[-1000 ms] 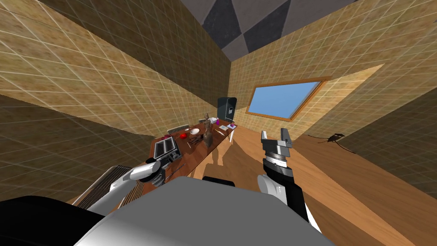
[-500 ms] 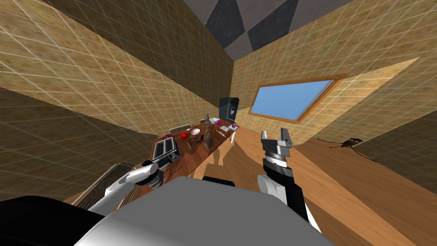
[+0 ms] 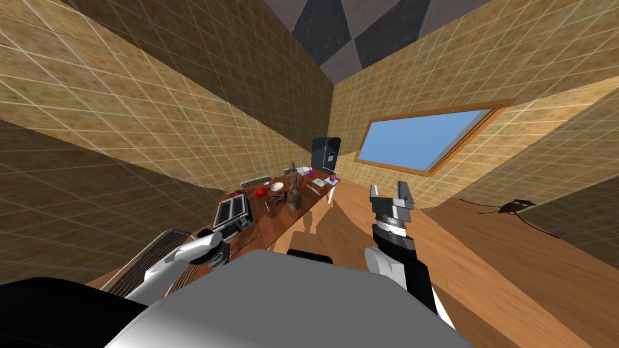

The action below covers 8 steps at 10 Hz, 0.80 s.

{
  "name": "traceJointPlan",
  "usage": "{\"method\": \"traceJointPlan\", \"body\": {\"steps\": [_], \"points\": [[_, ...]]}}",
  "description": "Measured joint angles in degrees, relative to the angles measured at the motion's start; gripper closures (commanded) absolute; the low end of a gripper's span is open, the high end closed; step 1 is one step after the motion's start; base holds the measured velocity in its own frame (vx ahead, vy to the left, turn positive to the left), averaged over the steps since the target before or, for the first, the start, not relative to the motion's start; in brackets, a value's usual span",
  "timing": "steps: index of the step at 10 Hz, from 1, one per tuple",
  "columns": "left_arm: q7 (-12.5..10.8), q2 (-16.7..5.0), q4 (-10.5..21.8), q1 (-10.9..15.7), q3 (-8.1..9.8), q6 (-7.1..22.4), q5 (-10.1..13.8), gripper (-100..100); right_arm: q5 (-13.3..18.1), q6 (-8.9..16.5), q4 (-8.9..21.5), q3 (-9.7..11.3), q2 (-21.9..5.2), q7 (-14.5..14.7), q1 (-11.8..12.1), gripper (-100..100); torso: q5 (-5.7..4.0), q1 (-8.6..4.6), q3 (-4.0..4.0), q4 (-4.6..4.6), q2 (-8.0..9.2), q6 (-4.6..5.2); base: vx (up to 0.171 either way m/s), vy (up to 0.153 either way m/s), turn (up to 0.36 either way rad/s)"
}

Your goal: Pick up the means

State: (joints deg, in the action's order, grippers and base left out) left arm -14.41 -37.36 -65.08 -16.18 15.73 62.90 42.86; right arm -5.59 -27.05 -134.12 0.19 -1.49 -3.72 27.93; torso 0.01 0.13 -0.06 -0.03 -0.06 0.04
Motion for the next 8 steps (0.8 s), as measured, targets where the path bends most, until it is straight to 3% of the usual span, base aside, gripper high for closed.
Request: {"method": "traceJointPlan", "body": {"steps": [3, 4, 5, 8], "points": [[-0.05, -0.01, 0.01, 0.00, 0.04, -0.01, 0.01, 100, 0.00, 0.00, 0.00, 0.00, 0.00, 0.00, 0.00, 0, 0.04, 0.05, 0.02, 0.00, 0.04, 0.03, 0.000, 0.000, 0.000], [-0.06, -0.01, 0.01, 0.00, 0.05, -0.01, 0.02, 0, 0.00, 0.00, 0.00, 0.00, 0.00, 0.00, 0.00, 0, 0.04, 0.05, 0.02, 0.00, 0.04, 0.03, 0.000, 0.000, 0.000], [-0.07, -0.01, 0.01, 0.00, 0.05, -0.01, 0.02, 100, 0.00, 0.00, 0.00, 0.00, 0.00, 0.00, 0.00, 0, 0.04, 0.05, 0.02, 0.00, 0.04, 0.04, -0.073, 0.041, -0.153], [-4.18, -0.85, -2.42, -0.08, -1.85, 0.84, 0.05, 100, 0.00, 0.00, 0.00, 0.00, 0.00, 0.00, -0.01, 0, 0.06, 0.20, 0.19, 0.06, 0.35, 0.06, -0.081, 0.039, -0.092]]}}
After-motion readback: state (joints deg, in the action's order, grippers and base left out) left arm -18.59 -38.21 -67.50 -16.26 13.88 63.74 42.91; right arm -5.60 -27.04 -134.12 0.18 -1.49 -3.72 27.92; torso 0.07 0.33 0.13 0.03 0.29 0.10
